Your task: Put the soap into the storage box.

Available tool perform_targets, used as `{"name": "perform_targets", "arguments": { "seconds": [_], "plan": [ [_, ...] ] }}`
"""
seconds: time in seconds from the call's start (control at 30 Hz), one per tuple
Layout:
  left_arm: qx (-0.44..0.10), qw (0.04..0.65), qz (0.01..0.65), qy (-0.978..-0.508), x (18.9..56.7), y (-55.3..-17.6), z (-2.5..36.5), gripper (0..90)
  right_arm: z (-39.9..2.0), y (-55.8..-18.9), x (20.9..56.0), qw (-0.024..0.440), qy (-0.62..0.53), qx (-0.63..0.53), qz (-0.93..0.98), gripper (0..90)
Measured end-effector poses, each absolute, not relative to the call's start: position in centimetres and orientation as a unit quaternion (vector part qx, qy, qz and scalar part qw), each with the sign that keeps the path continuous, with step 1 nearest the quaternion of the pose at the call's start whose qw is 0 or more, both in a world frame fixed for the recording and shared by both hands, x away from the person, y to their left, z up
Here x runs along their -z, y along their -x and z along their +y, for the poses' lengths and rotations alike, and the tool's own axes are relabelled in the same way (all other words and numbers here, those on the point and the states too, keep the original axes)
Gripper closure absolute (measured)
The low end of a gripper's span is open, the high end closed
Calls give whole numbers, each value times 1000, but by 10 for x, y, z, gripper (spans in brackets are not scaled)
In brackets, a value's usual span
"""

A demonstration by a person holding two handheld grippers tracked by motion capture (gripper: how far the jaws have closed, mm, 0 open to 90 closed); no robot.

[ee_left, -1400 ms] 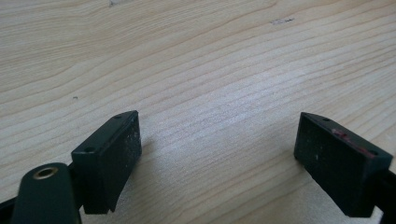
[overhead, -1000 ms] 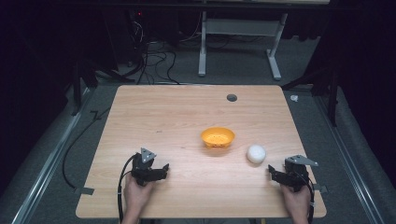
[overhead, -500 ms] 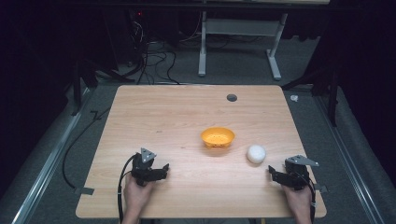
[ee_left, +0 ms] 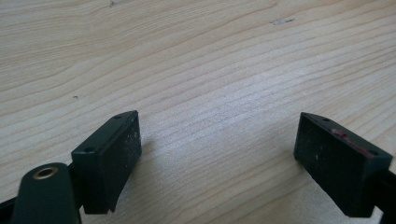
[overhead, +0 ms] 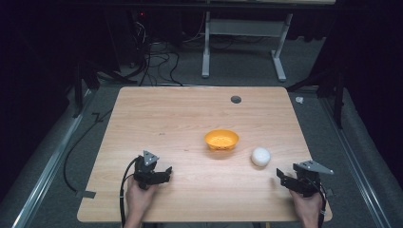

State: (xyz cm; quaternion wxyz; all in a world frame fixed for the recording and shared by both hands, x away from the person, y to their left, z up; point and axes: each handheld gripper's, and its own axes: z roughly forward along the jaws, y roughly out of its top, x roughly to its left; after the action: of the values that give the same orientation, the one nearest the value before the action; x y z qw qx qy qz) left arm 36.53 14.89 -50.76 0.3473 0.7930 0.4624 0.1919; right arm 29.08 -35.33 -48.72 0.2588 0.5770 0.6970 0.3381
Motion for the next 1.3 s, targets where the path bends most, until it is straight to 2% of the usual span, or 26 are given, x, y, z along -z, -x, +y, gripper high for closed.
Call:
{"name": "perform_targets", "arguments": {
  "seconds": [0.73, 1.3],
  "plan": [
    [-192, 347, 462, -793, 508, -365, 149, 153, -338, -274, 476, 267, -562, -383, 683, 281],
    [-192, 347, 461, -794, 508, -365, 149, 152, -316, -289, 467, 272, -544, -387, 693, 175]
  ]
}}
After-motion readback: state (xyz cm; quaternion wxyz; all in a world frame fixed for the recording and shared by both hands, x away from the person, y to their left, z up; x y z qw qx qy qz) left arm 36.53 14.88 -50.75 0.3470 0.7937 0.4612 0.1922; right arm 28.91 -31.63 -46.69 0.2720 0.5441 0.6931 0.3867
